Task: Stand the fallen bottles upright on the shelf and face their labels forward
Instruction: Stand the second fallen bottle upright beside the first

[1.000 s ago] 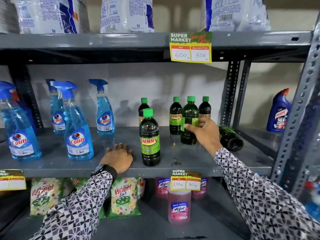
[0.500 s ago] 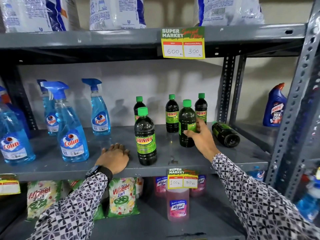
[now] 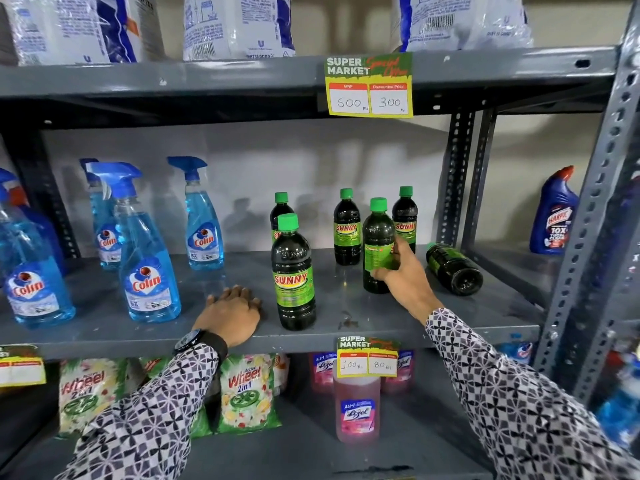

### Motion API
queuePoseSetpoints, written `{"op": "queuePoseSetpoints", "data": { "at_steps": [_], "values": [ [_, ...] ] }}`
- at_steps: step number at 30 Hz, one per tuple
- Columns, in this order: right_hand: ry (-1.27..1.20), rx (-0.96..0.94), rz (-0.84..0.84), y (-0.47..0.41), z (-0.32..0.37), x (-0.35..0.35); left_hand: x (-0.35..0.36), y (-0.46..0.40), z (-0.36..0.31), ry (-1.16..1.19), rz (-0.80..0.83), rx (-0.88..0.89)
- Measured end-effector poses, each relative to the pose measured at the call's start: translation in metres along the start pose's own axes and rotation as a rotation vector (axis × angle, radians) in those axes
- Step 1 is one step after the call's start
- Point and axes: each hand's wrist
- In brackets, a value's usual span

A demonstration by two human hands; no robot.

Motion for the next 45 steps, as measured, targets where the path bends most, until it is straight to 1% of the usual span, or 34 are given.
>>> {"op": "queuePoseSetpoints", "data": {
  "at_steps": [2,5,8,9,12,16,19,22,27,33,45],
  "values": [
    [0.041,0.009,0.01,0.001,0.0,0.001,0.001,0.0,0.0,-0.001,-0.004,0.003],
    [0.094,-0.034,-0.068,-0.007,-0.012,0.004,0.001,0.0,0.0,-0.008,-0.003,0.007],
    [0.166,-0.062,-0.09,-0.005,-0.01,0.005,0.001,-0.001,0.001,0.002,-0.003,0.004],
    [0.154,-0.074,-0.076,-0.001,-0.004,0.004,0.001,0.0,0.001,0.005,-0.003,0.003],
    [0.109,-0.034,-0.036,-0.001,-0.005,0.003,-0.001,0.002,-0.002,0.004,-0.015,-0.002],
    [0.136,-0.061,-0.104,-0.016,-0.025,0.005,-0.003,0.003,-0.004,0.002,-0.019,-0.006],
    [0.068,-0.058,-0.058,-0.013,-0.018,0.003,-0.002,0.002,-0.003,-0.003,-0.021,-0.002],
    [0.002,0.021,0.001,-0.012,-0.02,0.0,-0.001,0.001,-0.002,-0.015,-0.028,0.004],
    [-0.021,0.068,0.061,0.0,-0.019,-0.011,0.0,0.0,0.001,-0.028,-0.022,0.005],
    [-0.005,0.019,0.128,0.035,-0.015,-0.028,0.001,-0.001,0.002,-0.031,0.0,-0.005],
    [-0.086,-0.018,0.138,0.043,-0.018,-0.031,-0.007,0.007,-0.006,0.019,-0.017,-0.016]
  ]
}}
Point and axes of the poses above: each hand's wrist, its own y-axis away from the middle knuckle, its own x-axis out of the palm, z = x × y, and after that the axes turned 4 degrees about -y, right-handed
